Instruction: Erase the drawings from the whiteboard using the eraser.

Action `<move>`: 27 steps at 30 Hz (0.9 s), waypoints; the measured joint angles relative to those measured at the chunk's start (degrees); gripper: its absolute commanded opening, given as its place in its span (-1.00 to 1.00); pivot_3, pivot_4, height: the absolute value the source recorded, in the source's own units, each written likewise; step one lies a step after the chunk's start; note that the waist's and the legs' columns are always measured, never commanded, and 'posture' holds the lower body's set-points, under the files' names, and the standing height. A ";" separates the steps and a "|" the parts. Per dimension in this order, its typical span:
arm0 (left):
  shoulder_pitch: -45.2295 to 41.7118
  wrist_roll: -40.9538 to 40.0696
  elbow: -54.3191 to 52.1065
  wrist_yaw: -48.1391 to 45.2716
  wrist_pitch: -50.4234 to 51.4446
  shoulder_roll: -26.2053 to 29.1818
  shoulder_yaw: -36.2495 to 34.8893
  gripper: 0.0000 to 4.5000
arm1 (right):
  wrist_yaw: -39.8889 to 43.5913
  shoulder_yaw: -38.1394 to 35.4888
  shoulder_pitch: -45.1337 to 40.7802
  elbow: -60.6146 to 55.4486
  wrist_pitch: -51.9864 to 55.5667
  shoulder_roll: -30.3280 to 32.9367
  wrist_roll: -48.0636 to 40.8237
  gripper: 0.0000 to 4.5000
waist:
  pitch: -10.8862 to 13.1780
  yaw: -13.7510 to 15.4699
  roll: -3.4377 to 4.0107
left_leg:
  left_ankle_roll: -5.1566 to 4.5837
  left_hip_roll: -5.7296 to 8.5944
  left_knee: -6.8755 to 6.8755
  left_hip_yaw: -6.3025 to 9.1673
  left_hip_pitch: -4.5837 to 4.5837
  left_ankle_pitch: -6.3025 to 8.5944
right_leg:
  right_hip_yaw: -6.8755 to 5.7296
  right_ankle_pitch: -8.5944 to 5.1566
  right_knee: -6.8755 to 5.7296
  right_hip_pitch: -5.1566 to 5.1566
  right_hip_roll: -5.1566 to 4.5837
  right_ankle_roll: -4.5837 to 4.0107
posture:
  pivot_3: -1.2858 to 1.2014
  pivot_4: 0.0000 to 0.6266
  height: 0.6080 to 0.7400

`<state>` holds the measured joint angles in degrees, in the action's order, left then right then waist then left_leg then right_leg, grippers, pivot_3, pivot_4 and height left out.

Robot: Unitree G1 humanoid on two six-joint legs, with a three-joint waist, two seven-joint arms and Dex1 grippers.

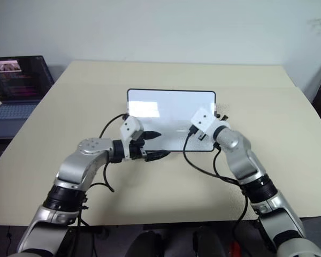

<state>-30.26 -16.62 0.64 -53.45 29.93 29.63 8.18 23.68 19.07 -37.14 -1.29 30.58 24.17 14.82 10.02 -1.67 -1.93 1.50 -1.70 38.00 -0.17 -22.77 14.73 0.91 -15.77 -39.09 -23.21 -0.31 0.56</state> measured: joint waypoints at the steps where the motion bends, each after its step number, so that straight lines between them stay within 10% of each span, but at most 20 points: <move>1: 0.01 0.00 0.00 0.05 0.10 -0.04 0.00 1.00 | 0.73 0.05 0.16 -0.40 0.21 0.12 -0.02 -0.51 | 0.00 0.00 0.00 | 0.00 0.00 -0.01 -0.01 0.00 0.00 | 0.00 0.00 0.01 0.00 0.00 0.00 | 0.03 -0.52 1.00; 27: 1.22 -0.12 -0.89 0.29 1.06 -0.07 0.00 1.00 | 7.77 1.17 2.27 -1.80 1.12 -1.15 -0.17 -0.51 | -0.04 -0.25 -0.05 | -0.09 -0.06 -0.02 -0.04 0.05 -0.07 | 0.06 0.12 0.02 0.01 0.06 -0.05 | 0.03 -0.52 1.00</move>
<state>-29.03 -16.75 -0.25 -53.16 30.99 29.56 8.18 31.45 20.23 -34.87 -3.09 31.69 23.02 14.65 9.97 -1.92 -1.98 1.41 -1.76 37.97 -0.21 -22.72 14.66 0.97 -15.65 -39.06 -23.20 -0.25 0.51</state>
